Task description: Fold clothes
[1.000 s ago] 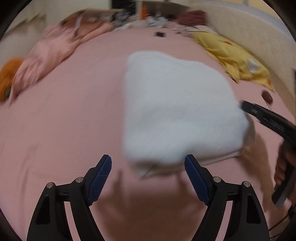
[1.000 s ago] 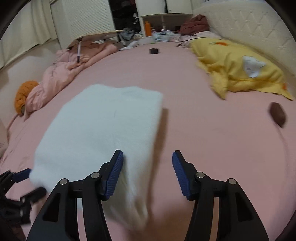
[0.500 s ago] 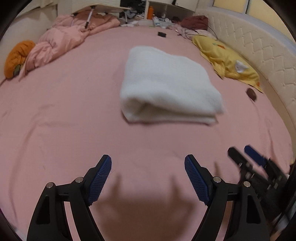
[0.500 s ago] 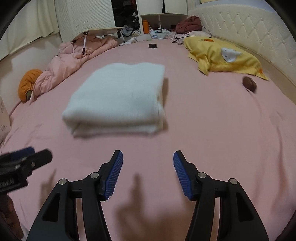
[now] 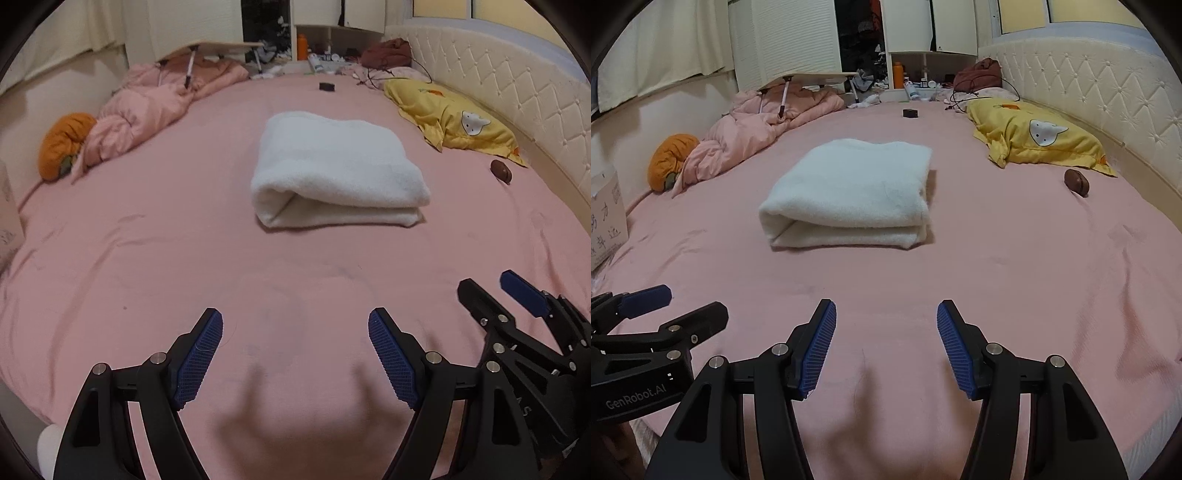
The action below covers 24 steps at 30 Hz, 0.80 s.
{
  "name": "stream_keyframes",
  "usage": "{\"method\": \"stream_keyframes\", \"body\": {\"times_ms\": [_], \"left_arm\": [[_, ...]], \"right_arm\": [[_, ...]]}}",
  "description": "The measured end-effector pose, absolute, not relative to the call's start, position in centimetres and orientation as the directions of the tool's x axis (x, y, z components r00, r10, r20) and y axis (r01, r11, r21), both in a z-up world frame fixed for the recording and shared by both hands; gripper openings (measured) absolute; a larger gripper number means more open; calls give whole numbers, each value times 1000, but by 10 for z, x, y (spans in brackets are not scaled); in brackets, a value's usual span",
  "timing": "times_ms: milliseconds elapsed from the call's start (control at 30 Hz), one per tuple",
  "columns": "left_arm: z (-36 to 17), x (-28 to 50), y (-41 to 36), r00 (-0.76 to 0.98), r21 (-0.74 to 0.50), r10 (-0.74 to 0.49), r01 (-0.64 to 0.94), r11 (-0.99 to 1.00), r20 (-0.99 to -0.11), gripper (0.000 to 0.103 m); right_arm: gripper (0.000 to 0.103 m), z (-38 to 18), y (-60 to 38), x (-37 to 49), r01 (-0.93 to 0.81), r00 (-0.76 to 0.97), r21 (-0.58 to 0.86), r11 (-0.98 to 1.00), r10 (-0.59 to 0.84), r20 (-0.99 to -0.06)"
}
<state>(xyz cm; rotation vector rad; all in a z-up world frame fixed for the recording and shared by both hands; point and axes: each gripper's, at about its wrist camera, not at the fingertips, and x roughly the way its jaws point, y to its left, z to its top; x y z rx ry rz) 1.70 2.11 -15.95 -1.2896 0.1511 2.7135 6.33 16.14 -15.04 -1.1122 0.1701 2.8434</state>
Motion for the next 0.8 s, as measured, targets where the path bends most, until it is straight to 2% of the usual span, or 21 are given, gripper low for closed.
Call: {"method": "stream_keyframes", "body": {"times_ms": [800], "left_arm": [[-160,25,25,-633,70,25,-125,-990,-774,81]], "right_arm": [[58,-146,170,71,-101,-747,96,-990,11,-665]]}}
